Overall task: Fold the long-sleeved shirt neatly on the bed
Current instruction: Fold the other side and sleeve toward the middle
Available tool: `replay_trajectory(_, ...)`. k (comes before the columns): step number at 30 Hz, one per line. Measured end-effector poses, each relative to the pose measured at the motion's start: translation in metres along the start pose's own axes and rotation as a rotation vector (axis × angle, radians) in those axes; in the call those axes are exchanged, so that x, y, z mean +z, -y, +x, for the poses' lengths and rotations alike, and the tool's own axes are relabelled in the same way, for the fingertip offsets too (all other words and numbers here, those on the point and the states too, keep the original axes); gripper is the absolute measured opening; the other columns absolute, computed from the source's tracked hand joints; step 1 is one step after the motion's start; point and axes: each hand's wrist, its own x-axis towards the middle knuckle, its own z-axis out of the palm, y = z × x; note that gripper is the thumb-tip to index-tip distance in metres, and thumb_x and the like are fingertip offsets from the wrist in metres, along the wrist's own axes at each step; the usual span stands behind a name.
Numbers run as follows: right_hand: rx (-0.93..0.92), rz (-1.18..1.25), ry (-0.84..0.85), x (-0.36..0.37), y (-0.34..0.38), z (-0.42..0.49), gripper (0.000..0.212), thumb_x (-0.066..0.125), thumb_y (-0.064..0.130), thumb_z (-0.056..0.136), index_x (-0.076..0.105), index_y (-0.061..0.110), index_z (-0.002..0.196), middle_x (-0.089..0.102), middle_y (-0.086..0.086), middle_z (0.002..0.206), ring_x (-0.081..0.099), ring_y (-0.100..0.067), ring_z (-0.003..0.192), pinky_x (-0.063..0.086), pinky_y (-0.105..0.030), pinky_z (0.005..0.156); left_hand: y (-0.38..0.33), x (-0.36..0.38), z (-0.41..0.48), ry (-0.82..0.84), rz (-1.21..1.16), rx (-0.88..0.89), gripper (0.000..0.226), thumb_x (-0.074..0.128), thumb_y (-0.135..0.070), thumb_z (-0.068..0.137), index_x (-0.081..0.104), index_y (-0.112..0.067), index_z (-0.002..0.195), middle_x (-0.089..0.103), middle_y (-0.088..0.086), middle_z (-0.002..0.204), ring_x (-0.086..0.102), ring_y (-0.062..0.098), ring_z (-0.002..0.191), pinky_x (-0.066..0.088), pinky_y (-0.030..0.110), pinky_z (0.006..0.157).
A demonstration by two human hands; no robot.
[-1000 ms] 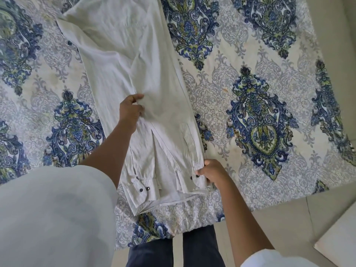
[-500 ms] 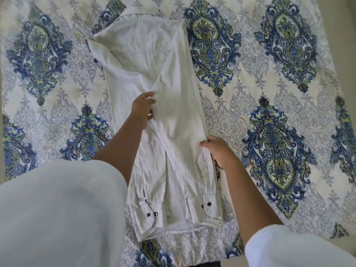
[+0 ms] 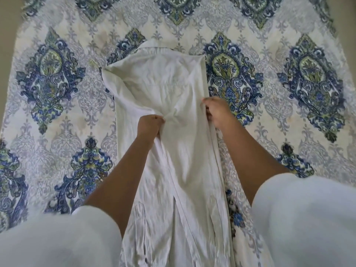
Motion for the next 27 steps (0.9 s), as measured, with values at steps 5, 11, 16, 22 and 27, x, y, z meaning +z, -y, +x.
replay_trajectory(5, -0.088, -0.06, 0.003, 0.008, 0.033, 0.036, 0.011, 0.064, 0.027, 0.085, 0.064, 0.017, 0.085, 0.068, -0.008, 0.097, 0.063, -0.027, 0.093, 0.053, -0.042, 0.086, 0.001, 0.013, -0.003, -0.129, 0.336, 0.133, 0.026, 0.051, -0.026, 0.089, 0.052, -0.011, 0.067, 0.052, 0.003, 0.073, 0.05, 0.02, 0.07, 0.038, 0.026, 0.059)
replay_trajectory(11, -0.169, -0.164, -0.036, 0.012, 0.054, 0.064, 0.015, 0.062, 0.016, 0.087, 0.067, 0.003, 0.092, 0.064, -0.01, 0.084, 0.058, -0.021, 0.077, 0.05, -0.035, 0.072, -0.007, 0.034, 0.011, -0.206, 0.878, 0.435, 0.029, 0.05, -0.031, 0.093, 0.066, -0.008, 0.101, 0.053, 0.007, 0.104, 0.049, 0.024, 0.1, 0.041, 0.037, 0.086)
replay_trajectory(16, -0.179, -0.224, -0.087, 0.002, 0.053, 0.082, 0.016, 0.063, 0.016, 0.087, 0.064, 0.005, 0.075, 0.067, -0.022, 0.097, 0.06, -0.025, 0.082, 0.05, -0.038, 0.074, -0.002, 0.029, 0.018, -0.207, 0.803, 0.328, 0.027, 0.046, -0.026, 0.095, 0.063, -0.005, 0.1, 0.052, 0.009, 0.106, 0.049, 0.026, 0.102, 0.038, 0.039, 0.088)
replay_trajectory(22, -0.668, -0.401, -0.431, 0.012, 0.036, 0.052, 0.016, 0.048, 0.015, 0.092, 0.06, 0.004, 0.092, 0.06, -0.009, 0.098, 0.054, -0.022, 0.09, 0.047, -0.031, 0.074, 0.01, 0.052, -0.014, -0.373, 0.89, 0.75, 0.036, 0.052, -0.025, 0.089, 0.055, -0.004, 0.118, 0.054, 0.014, 0.126, 0.05, 0.032, 0.118, 0.043, 0.046, 0.095)
replay_trajectory(27, -1.031, -0.905, -0.208, 0.034, -0.002, 0.032, 0.037, 0.038, 0.017, 0.089, 0.058, 0.001, 0.116, 0.055, -0.019, 0.126, 0.048, -0.033, 0.122, 0.041, -0.043, 0.099, 0.052, 0.064, -0.017, -0.137, 1.125, 0.859, 0.058, 0.039, -0.035, 0.091, 0.039, -0.002, 0.138, 0.037, 0.017, 0.147, 0.034, 0.029, 0.138, 0.026, 0.043, 0.114)
